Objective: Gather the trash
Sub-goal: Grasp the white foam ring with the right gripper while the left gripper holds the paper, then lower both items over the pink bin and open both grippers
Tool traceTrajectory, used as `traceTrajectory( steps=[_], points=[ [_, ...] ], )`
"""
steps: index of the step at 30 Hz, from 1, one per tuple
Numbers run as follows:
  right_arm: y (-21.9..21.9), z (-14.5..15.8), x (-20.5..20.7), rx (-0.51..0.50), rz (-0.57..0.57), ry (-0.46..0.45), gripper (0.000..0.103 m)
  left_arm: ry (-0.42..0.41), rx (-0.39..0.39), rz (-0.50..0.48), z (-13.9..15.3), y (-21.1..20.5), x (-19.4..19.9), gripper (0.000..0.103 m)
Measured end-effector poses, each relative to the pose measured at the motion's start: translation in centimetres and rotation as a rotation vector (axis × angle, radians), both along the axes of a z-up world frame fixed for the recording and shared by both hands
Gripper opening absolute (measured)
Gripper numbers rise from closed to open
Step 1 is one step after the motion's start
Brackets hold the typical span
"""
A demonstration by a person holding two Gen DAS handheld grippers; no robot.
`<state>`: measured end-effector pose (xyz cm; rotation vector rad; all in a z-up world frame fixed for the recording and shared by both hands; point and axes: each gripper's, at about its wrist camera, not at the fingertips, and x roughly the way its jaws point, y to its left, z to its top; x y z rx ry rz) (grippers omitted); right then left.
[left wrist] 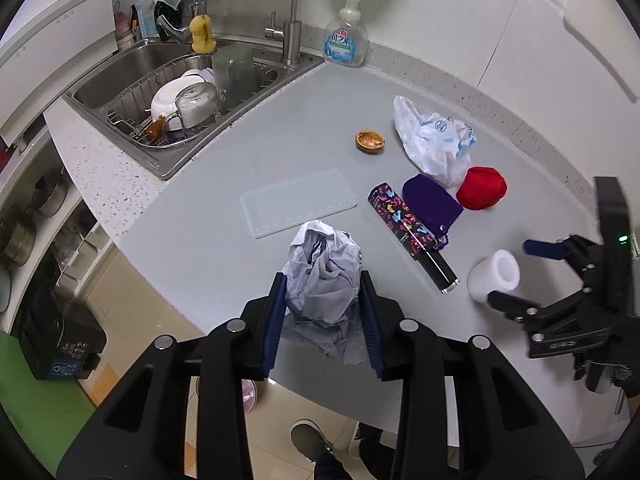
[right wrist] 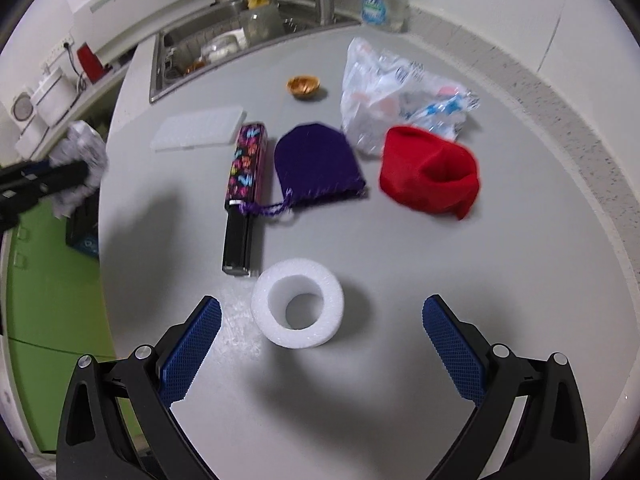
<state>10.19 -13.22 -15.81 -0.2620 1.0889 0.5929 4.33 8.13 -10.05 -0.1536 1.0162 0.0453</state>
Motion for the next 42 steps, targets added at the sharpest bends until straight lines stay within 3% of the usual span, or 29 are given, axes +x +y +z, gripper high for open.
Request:
traceTrajectory(
  steps=[4,6,8,18,24,29,35,42],
  points=[
    [0.6,-0.8,-0.1,-0.003,0.017,0.014,0.093,-0.004,-0.007,0.004,0.2,0.1,-0.5,0.035],
    [0.9,-1.1,0.0,-0.007,0.024,0.029,0.059,-0.003,-0.011,0.004,0.1,0.1,-0.7,0.035],
    [0.9,-1.3,0.1,-0.010,0.024,0.041,0.045,-0.002,-0.015,0.005,0.1,0.1,-1.0,0.035],
    [2.8,2.3,-1.8,0.050,0.076,-0.024,0.043,-0.026,-0.049,0.062,0.6,2.6,-3.8,0.035],
    [8.4,4.7,-4.3,0.101,0.205,-0.054,0.043,-0.026,-0.046,0.166,0.6,6.9,-8.0,0.035],
    [14.6,5.0,-7.4,0.127,0.345,-0.049,0.043,-0.003,-0.042,0.268,-0.7,10.9,-12.6,0.035],
    [22.5,2.2,-11.2,0.113,0.500,-0.010,0.043,0.046,-0.070,0.387,-4.5,15.8,-17.7,0.035],
    [30.6,-5.5,-14.1,0.045,0.632,0.067,0.043,0.115,-0.134,0.498,-12.8,20.7,-21.4,0.035]
  ],
)
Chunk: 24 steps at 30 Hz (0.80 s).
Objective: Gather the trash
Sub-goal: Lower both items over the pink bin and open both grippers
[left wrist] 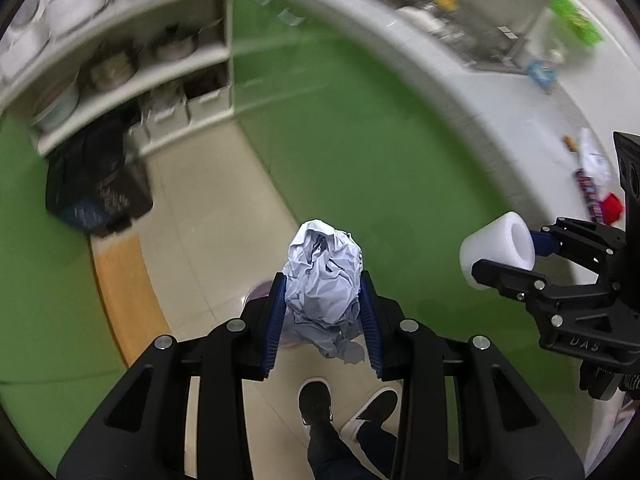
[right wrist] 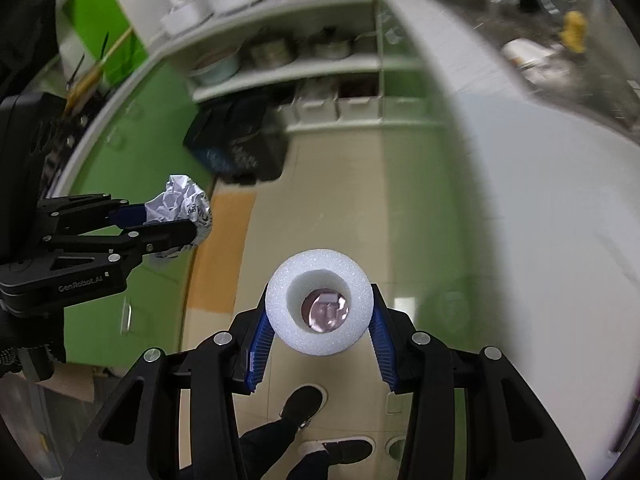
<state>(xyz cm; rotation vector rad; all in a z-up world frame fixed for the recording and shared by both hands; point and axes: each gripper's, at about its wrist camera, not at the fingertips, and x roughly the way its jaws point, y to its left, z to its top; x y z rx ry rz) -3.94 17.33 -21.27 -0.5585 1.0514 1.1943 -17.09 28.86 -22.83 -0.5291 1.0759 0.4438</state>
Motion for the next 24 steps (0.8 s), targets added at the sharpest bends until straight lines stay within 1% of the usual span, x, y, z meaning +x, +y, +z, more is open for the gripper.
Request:
traceTrajectory(
  steps=[1,4,6,7,9,12,13,14,16,17,19,22,23,24],
  points=[
    [0.6,-1.1,-0.2,-0.010,0.009,0.004,0.043,0.008,-0.009,0.008,-1.2,0.5,-0.3,0.035],
    [3.0,-5.6,-0.7,-0.053,0.032,0.023,0.043,0.034,-0.062,0.036,-7.0,2.2,-1.1,0.035],
    [4.5,-9.1,-0.9,-0.076,0.043,0.035,0.043,0.043,-0.095,0.049,-10.7,3.0,-1.5,0.035],
    [4.9,-10.3,-0.8,-0.084,0.045,0.041,0.043,0.050,-0.107,0.052,-12.3,3.3,-1.4,0.035],
    [6.1,-14.1,-0.7,-0.105,0.045,0.062,0.043,0.060,-0.140,0.067,-16.5,4.0,-1.4,0.035],
    [7.4,-19.2,-0.6,-0.134,0.041,0.084,0.043,0.082,-0.177,0.085,-23.1,4.9,-1.2,0.036],
    [7.5,-20.5,-0.5,-0.142,0.037,0.090,0.043,0.087,-0.185,0.089,-24.3,5.1,-1.2,0.036],
    [7.6,-22.0,-0.4,-0.150,0.032,0.097,0.043,0.093,-0.201,0.095,-26.5,5.3,-1.2,0.036],
    [8.0,-25.3,-0.1,-0.170,0.027,0.107,0.043,0.102,-0.217,0.100,-29.6,5.6,-1.1,0.036],
    [8.1,-26.4,-0.1,-0.176,0.026,0.110,0.043,0.107,-0.227,0.100,-31.5,5.7,-1.0,0.036],
    [8.2,-28.6,0.1,-0.187,0.022,0.115,0.043,0.113,-0.239,0.097,-34.5,5.7,-0.8,0.036],
    [8.0,-31.9,0.5,-0.207,0.003,0.135,0.043,0.121,-0.251,0.098,-37.4,5.7,-0.6,0.038],
    [7.9,-32.5,0.6,-0.210,-0.001,0.139,0.043,0.122,-0.257,0.098,-38.4,5.6,-0.6,0.039],
    [7.8,-33.3,0.7,-0.214,-0.004,0.145,0.043,0.121,-0.264,0.099,-39.0,5.3,-0.6,0.042]
  ],
)
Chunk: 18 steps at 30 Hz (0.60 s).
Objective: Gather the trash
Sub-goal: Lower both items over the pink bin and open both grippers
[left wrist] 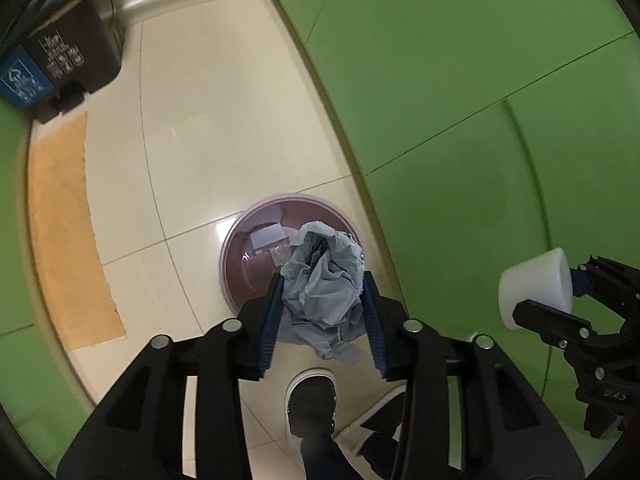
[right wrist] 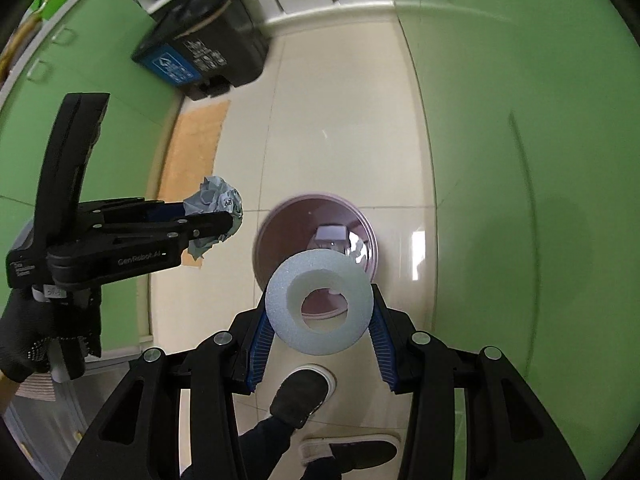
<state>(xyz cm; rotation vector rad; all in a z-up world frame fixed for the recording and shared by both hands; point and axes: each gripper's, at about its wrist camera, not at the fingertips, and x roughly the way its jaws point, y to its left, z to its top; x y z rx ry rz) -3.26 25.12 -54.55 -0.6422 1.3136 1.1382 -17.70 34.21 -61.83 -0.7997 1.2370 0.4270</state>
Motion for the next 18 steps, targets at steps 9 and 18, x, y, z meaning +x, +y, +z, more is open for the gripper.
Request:
traceTrajectory(
  steps=[9,18],
  points=[
    [0.6,-2.1,0.1,-0.022,-0.001,0.027,0.043,0.006,0.006,0.035,-1.6,0.9,-0.7,0.100],
    [3.5,-3.4,-1.3,-0.018,0.053,0.041,0.043,0.004,0.037,0.096,0.1,3.5,-3.5,0.100]
  ],
)
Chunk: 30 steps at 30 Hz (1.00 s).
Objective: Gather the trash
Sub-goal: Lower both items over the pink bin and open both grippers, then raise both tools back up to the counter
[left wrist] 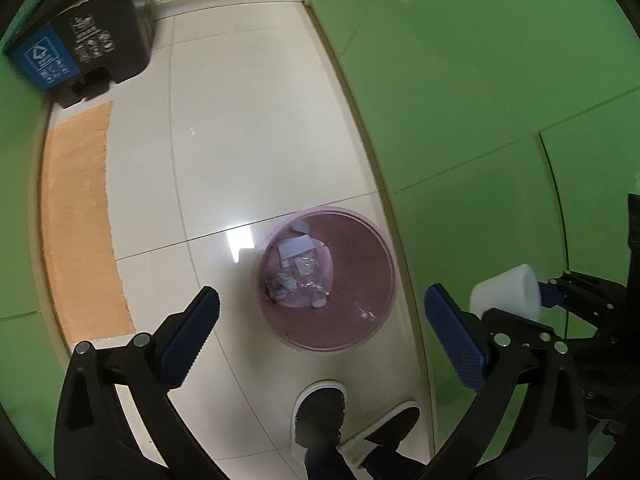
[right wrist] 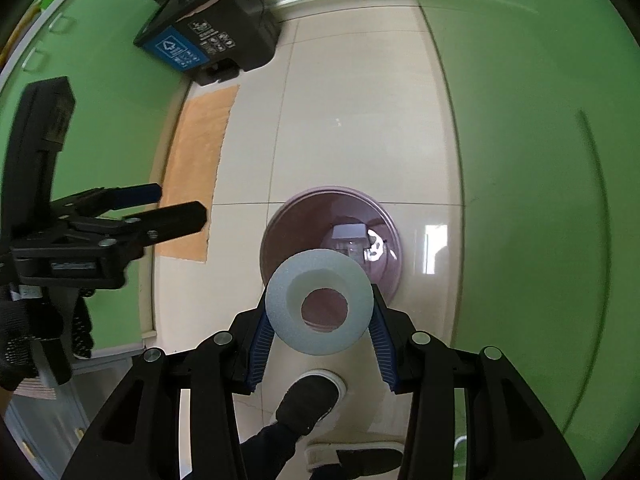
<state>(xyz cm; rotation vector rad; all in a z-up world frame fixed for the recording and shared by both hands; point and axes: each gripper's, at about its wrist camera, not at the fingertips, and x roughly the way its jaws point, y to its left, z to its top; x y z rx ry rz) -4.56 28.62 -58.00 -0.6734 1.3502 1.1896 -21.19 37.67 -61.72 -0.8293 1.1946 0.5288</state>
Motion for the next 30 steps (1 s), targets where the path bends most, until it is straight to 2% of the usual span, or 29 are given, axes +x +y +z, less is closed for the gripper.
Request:
traceTrajectory(
  steps=[10,11,12,13,17,23,27,30],
  points=[
    [3.3,-2.5,-2.0,-0.006,0.071,-0.019,0.045,-0.010,0.012,0.074,-0.1,1.7,-3.6,0.100],
    [3.5,-2.6,-2.1,-0.007,0.077,-0.022,0.053,-0.010,0.011,0.079,0.0,1.7,-3.8,0.100],
    [3.7,-2.5,-2.3,-0.007,0.081,-0.038,0.075,-0.009,0.012,0.083,0.0,1.8,-4.1,0.100],
    [3.8,-2.3,-2.4,0.002,0.080,-0.048,0.084,-0.009,0.011,0.087,0.1,1.8,-4.4,0.100],
    [4.0,-1.9,-2.3,0.002,0.079,-0.060,0.096,-0.013,0.013,0.093,0.7,1.7,-4.9,0.100],
    [3.2,0.2,-2.1,-0.008,0.063,-0.074,0.096,-0.028,0.019,0.085,3.0,1.1,-4.8,0.100],
    [2.2,3.0,-2.4,-0.004,0.054,-0.088,0.096,-0.039,0.029,0.075,6.0,0.4,-4.7,0.100],
    [1.3,6.0,-2.5,0.009,0.043,-0.099,0.096,-0.053,0.039,0.068,9.4,-0.2,-4.6,0.100]
  ],
)
